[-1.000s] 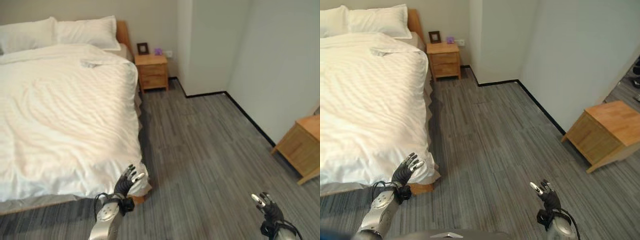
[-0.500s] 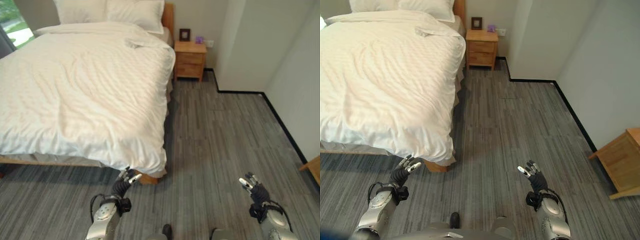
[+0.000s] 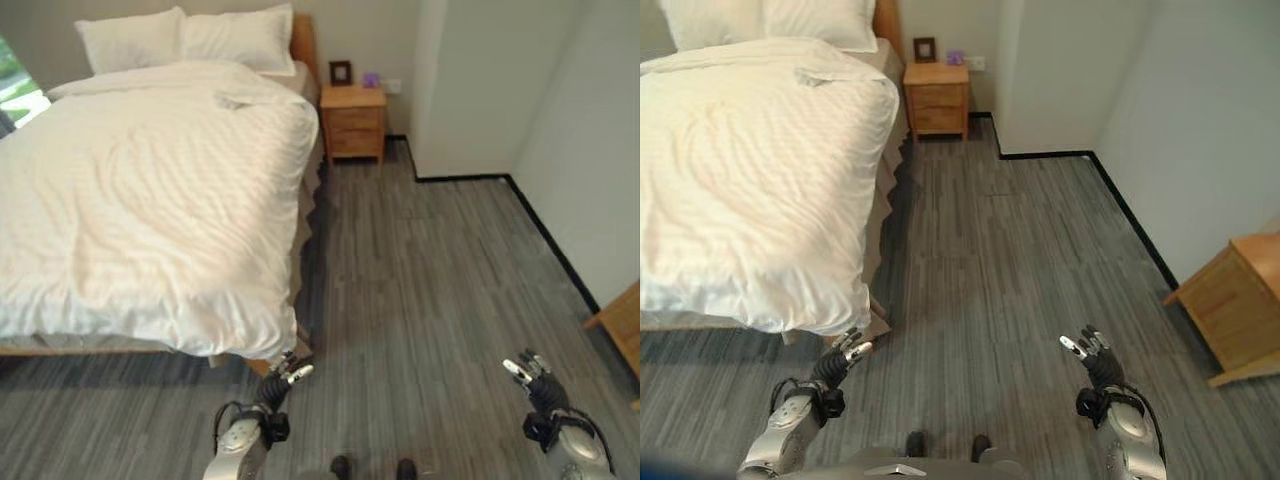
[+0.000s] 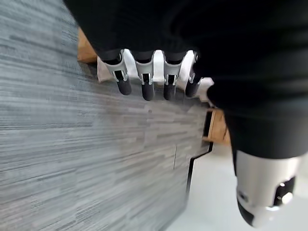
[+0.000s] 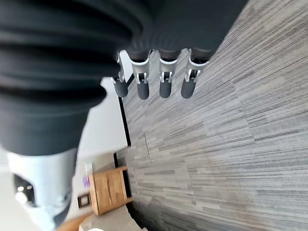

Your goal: Making the bed.

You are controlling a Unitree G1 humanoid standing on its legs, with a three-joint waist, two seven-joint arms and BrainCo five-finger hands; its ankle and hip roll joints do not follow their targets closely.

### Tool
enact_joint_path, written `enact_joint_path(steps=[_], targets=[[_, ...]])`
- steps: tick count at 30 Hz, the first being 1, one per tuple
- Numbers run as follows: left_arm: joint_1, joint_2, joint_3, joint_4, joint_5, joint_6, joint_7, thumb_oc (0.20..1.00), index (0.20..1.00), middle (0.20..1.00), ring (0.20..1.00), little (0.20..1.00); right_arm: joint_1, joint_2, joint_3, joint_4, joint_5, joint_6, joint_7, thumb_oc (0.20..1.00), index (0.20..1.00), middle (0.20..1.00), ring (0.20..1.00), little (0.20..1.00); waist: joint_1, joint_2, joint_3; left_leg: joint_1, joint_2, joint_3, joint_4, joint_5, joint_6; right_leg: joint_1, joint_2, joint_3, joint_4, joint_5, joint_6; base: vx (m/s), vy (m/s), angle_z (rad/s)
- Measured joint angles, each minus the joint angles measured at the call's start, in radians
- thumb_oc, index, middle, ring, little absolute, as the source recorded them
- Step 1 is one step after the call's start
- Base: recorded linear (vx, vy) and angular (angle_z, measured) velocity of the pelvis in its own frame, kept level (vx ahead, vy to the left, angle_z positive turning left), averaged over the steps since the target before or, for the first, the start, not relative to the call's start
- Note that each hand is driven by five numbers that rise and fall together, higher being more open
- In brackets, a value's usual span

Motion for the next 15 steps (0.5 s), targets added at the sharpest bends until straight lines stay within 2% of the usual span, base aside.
enact_joint_path(steps=[4, 5, 6, 8, 9, 10, 11, 12, 13, 14, 15], targets=[[-0.008, 0.012, 0.022, -0.006, -0.001, -0.002, 0.009, 1.000, 1.000, 1.000, 1.000, 1.000, 0.000, 0.031, 0.011, 0.001, 0.001, 0.000, -0.008, 1.000, 1.000, 1.000, 1.000, 1.000, -0.015, -0.007, 0.002, 0.016, -0.007, 0.028, -0.024, -0.001, 0.003, 0.000, -0.005, 0.027, -0.015, 0.005, 0.002, 0.11, 0.155, -0.28], [-0.013, 0.013, 0.038, -0.003, -0.003, -0.002, 0.024, 1.000, 1.000, 1.000, 1.000, 1.000, -0.017, 0.027, 0.035, 0.001, 0.001, -0.001, -0.016, 1.000, 1.000, 1.000, 1.000, 1.000, -0.016, -0.003, 0.008, 0.018, -0.018, 0.042, -0.027, -0.004, 0.022, -0.026, -0.008, 0.046, 0.023, 0.003, 0.015, 0.05, 0.185, -0.40], [-0.021, 0.014, 0.043, -0.004, -0.004, -0.003, 0.031, 1.000, 1.000, 1.000, 1.000, 1.000, -0.031, 0.024, 0.042, -0.001, 0.000, 0.000, -0.017, 1.000, 1.000, 1.000, 1.000, 1.000, -0.016, 0.002, 0.018, 0.017, -0.013, 0.057, -0.026, -0.002, 0.025, -0.043, -0.008, 0.051, 0.066, -0.005, 0.015, 0.09, 0.161, -0.54], [-0.055, 0.025, 0.047, 0.003, -0.007, -0.005, 0.044, 1.000, 1.000, 1.000, 1.000, 1.000, -0.074, 0.019, 0.046, -0.002, -0.002, 0.000, -0.015, 1.000, 1.000, 1.000, 1.000, 1.000, -0.008, 0.019, 0.064, 0.016, -0.014, 0.069, -0.022, -0.015, 0.053, -0.169, -0.008, 0.063, 0.309, -0.047, 0.058, 0.19, 0.188, -0.43], [-0.066, 0.040, 0.054, 0.005, -0.007, -0.006, 0.045, 1.000, 1.000, 1.000, 1.000, 1.000, -0.067, 0.026, 0.045, -0.005, -0.024, 0.000, -0.014, 1.000, 1.000, 1.000, 1.000, 1.000, -0.018, 0.013, 0.081, 0.024, -0.037, 0.088, 0.005, -0.036, 0.053, -0.264, -0.016, 0.045, 0.499, -0.030, 0.094, 0.26, 0.148, -0.26], [-0.063, 0.051, 0.053, 0.004, -0.007, -0.008, 0.046, 1.000, 1.000, 1.000, 1.000, 1.000, -0.073, 0.021, 0.048, -0.008, -0.038, 0.002, -0.013, 1.000, 1.000, 1.000, 1.000, 1.000, -0.011, 0.008, 0.088, 0.020, -0.024, 0.092, 0.023, -0.047, 0.059, -0.293, -0.033, 0.033, 0.580, -0.040, 0.110, 0.19, 0.074, -0.26], [-0.063, 0.058, 0.060, 0.005, -0.007, -0.010, 0.047, 1.000, 1.000, 1.000, 1.000, 1.000, -0.063, 0.023, 0.043, -0.005, -0.038, 0.001, -0.011, 1.000, 1.000, 1.000, 1.000, 1.000, -0.017, -0.002, 0.101, 0.033, -0.035, 0.086, 0.038, -0.082, 0.067, -0.329, -0.043, 0.031, 0.653, -0.023, 0.108, 0.43, 0.012, -0.24], [-0.063, 0.067, 0.058, 0.005, -0.007, -0.014, 0.051, 1.000, 1.000, 1.000, 1.000, 1.000, -0.064, 0.023, 0.032, -0.006, -0.038, 0.000, -0.010, 1.000, 1.000, 1.000, 1.000, 1.000, -0.017, -0.001, 0.113, 0.038, -0.039, 0.089, 0.039, -0.087, 0.074, -0.377, -0.060, 0.015, 0.743, -0.012, 0.110, 0.54, -0.034, 0.05], [-0.063, 0.082, 0.044, -0.003, -0.007, -0.013, 0.053, 1.000, 1.000, 1.000, 1.000, 1.000, -0.026, 0.026, 0.012, -0.016, -0.038, 0.001, -0.011, 1.000, 1.000, 1.000, 1.000, 1.000, -0.051, -0.019, 0.104, 0.034, -0.052, 0.070, 0.020, -0.098, 0.069, -0.437, -0.092, 0.000, 0.716, -0.033, 0.104, 0.81, -0.084, 0.31], [-0.074, 0.096, 0.037, -0.004, -0.007, -0.015, 0.052, 1.000, 1.000, 1.000, 1.000, 1.000, -0.018, 0.040, -0.007, -0.030, -0.037, -0.001, -0.009, 1.000, 1.000, 1.000, 1.000, 1.000, -0.072, -0.037, 0.104, 0.023, -0.074, 0.043, 0.018, -0.126, 0.069, -0.446, -0.127, -0.007, 0.590, -0.046, 0.110, 0.48, -0.077, 0.64], [-0.094, 0.104, 0.037, -0.003, -0.007, -0.015, 0.049, 1.000, 1.000, 1.000, 1.000, 1.000, -0.008, 0.048, -0.024, -0.033, -0.035, -0.005, -0.011, 1.000, 1.000, 1.000, 1.000, 1.000, -0.103, -0.045, 0.113, -0.007, -0.076, 0.034, 0.051, -0.112, 0.090, -0.445, -0.140, 0.004, 0.451, -0.044, 0.125, 0.69, -0.164, 0.39]])
